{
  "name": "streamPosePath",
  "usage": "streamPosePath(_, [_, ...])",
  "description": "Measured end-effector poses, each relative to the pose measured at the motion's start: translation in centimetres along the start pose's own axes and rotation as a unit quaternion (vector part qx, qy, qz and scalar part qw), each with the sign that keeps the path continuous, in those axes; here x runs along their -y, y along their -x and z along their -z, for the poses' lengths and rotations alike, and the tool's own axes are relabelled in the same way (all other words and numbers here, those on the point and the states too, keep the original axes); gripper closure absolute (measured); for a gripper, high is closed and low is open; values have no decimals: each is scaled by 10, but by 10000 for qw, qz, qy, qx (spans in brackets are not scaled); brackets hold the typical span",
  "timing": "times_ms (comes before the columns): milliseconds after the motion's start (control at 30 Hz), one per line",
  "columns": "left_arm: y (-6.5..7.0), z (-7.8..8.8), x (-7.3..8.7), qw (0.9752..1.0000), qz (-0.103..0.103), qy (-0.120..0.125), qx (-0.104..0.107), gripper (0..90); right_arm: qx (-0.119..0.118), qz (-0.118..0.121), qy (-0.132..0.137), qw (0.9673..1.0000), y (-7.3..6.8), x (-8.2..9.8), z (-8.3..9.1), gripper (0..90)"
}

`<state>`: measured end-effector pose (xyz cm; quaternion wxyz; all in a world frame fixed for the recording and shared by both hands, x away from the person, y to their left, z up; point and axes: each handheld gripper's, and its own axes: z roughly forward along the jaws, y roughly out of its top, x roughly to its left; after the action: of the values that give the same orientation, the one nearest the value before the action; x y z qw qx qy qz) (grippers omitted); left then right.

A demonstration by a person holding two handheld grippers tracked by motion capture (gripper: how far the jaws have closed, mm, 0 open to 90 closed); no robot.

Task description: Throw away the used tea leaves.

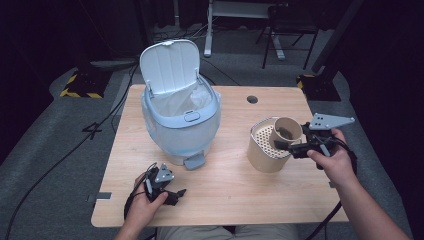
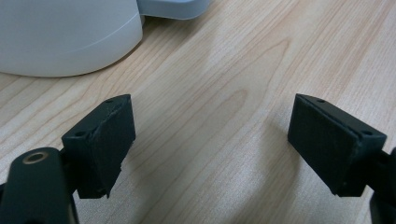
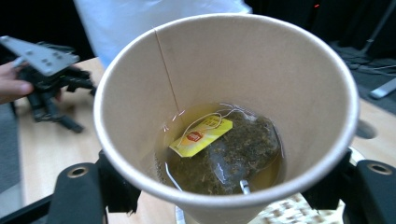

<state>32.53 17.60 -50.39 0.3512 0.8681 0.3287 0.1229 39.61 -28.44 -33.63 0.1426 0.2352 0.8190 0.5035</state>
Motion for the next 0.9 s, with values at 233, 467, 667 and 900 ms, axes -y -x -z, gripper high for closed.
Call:
streamPosePath(233, [0, 0, 0, 10000, 5, 3, 2, 157, 285, 150, 23, 9995, 22, -11, 1, 291])
streamPosePath(467, [0, 0, 0, 10000, -1, -1, 2, 157, 614, 397, -78, 9973, 44, -16, -6, 291])
streamPosePath(667, [0, 0, 0, 10000, 0, -3, 9, 156, 767, 518, -315, 9952, 57, -15, -13, 291])
streamPosePath(900, [0, 0, 0, 10000, 0, -6, 12, 155, 1091, 1099, -542, 9865, 59, -16, -17, 292])
